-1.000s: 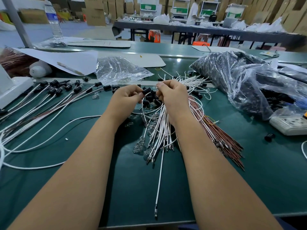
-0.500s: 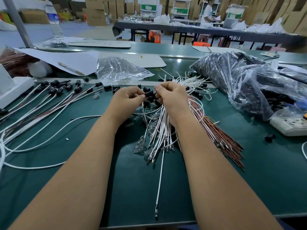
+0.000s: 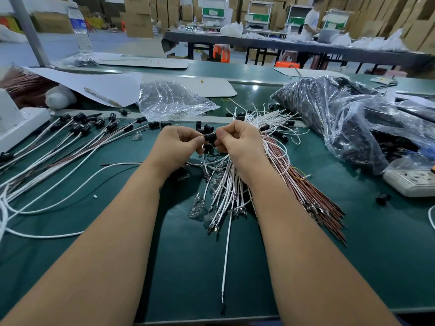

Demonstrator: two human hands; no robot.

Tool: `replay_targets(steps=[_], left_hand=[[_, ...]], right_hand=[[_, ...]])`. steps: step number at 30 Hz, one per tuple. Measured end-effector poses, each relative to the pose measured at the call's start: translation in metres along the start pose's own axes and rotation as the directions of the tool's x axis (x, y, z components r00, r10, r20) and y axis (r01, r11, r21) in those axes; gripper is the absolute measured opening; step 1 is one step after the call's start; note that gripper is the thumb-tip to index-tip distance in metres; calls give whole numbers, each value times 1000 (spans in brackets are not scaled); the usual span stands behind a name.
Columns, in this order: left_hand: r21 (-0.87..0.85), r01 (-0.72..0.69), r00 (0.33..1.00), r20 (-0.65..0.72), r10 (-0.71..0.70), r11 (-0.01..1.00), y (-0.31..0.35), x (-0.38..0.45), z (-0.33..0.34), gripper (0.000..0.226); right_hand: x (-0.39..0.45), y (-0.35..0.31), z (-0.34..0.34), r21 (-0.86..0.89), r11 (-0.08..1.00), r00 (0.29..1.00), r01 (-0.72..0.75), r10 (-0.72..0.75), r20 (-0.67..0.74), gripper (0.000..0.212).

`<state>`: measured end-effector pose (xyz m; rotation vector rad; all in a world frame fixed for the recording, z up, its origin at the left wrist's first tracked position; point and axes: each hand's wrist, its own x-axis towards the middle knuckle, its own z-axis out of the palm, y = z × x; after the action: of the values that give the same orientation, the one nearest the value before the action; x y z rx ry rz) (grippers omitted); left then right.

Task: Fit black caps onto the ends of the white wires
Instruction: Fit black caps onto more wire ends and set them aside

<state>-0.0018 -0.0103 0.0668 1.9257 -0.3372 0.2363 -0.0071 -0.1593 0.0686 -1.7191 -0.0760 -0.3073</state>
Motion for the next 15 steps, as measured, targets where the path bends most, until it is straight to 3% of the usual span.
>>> replay_targets(steps=[9,15], left_hand=[[-22,46,999,-28,-47,999,-2,2,0,29],[-75,89,996,8,-89,993,-3,4,-2,20]], right_hand=[[-3,0,5,-51,998,998,22,-25,-53,19],[-1,-1,4,16,1000,998,-13,14,-60,17]])
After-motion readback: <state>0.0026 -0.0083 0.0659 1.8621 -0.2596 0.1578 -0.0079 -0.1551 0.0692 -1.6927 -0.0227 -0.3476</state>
